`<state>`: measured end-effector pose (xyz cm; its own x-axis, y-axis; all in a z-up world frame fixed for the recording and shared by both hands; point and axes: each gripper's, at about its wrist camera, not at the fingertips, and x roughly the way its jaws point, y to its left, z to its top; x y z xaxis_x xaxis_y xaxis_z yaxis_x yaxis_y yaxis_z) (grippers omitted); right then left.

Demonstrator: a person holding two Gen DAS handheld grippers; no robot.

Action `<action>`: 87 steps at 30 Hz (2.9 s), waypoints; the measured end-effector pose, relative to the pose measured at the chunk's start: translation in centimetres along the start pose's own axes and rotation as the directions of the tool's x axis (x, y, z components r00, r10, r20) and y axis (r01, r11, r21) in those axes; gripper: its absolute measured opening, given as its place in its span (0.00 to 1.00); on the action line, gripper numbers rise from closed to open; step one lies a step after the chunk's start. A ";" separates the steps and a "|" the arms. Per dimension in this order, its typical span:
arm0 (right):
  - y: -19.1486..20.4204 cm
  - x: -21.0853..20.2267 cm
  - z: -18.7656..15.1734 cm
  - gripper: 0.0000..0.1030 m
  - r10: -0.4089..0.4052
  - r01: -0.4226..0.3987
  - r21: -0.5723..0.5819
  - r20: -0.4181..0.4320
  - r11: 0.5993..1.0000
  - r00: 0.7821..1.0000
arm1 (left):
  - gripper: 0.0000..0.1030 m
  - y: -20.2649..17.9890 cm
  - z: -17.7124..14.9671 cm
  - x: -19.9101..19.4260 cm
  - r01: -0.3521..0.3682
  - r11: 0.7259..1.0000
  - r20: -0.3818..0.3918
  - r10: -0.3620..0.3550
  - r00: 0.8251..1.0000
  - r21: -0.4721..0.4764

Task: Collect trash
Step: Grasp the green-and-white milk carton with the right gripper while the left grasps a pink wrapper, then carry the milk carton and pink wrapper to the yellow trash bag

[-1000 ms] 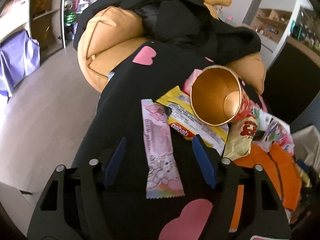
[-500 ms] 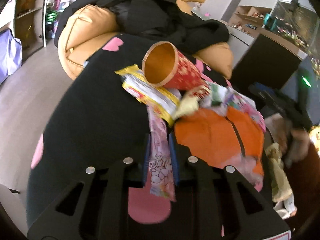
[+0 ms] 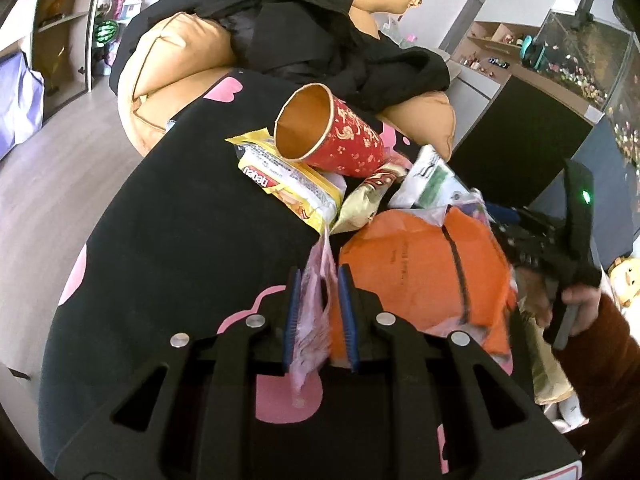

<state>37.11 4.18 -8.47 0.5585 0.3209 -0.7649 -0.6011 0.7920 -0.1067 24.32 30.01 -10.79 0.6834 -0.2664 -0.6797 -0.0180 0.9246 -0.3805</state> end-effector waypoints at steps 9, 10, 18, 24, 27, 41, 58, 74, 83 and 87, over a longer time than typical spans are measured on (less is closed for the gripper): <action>2.5 -0.9 -3.0 0.50 0.108 -0.110 -0.014 -0.080 0.994 0.991 | 0.18 0.4 -0.2 -0.1 -0.009 1.000 0.001 0.009 1.000 -0.013; 2.5 -0.9 -2.9 0.50 0.106 -0.108 -0.013 -0.081 0.994 0.991 | 0.18 0.5 -0.2 -0.1 -0.013 1.000 -0.002 0.013 1.000 -0.014; 1.3 1.9 0.1 0.50 0.155 -0.149 0.067 -0.102 0.987 0.983 | 0.24 0.4 -0.5 -0.4 -0.025 1.000 -0.008 0.025 1.000 0.005; 2.3 5.1 1.0 0.50 0.104 -0.101 0.026 -0.168 0.995 0.980 | 0.31 0.5 -0.6 -0.9 -0.039 0.999 -0.006 0.039 0.999 0.014; 2.0 3.4 0.9 0.49 0.067 -0.062 0.052 -0.097 0.997 0.993 | 0.34 0.6 -0.7 -1.3 -0.045 0.999 0.004 0.045 0.999 0.025; -0.9 -6.2 -3.5 0.49 0.032 -0.045 0.198 0.069 0.979 0.997 | 0.37 2.2 0.1 -0.6 -0.110 0.993 -0.030 0.111 0.993 0.041; -0.2 -3.7 -9.5 0.49 0.002 0.012 0.221 -0.063 0.975 0.998 | 0.15 -0.4 -0.1 -0.1 -0.158 0.978 -0.034 0.164 0.986 0.139; -0.7 -0.8 -9.4 0.62 0.090 -0.044 0.235 -0.190 0.971 0.978 | 0.15 -1.9 0.4 -2.2 -0.069 0.995 0.020 0.068 0.997 0.078; -2.9 -0.1 -7.7 0.54 0.158 -0.104 0.341 -0.134 0.934 0.978 | 0.15 -1.8 0.4 -2.7 -0.055 0.998 0.029 0.054 0.998 0.039; -2.0 -3.2 -7.0 0.53 0.082 -0.067 0.298 -0.037 0.952 0.996 | 0.15 -2.4 0.4 -3.7 -0.050 0.998 0.059 0.048 0.997 0.031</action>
<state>32.53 -2.11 -10.28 0.4862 0.3650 -0.7939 -0.4394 0.8875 0.1389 22.14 28.91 -7.09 0.7240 -0.2052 -0.6586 -0.0291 0.9448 -0.3264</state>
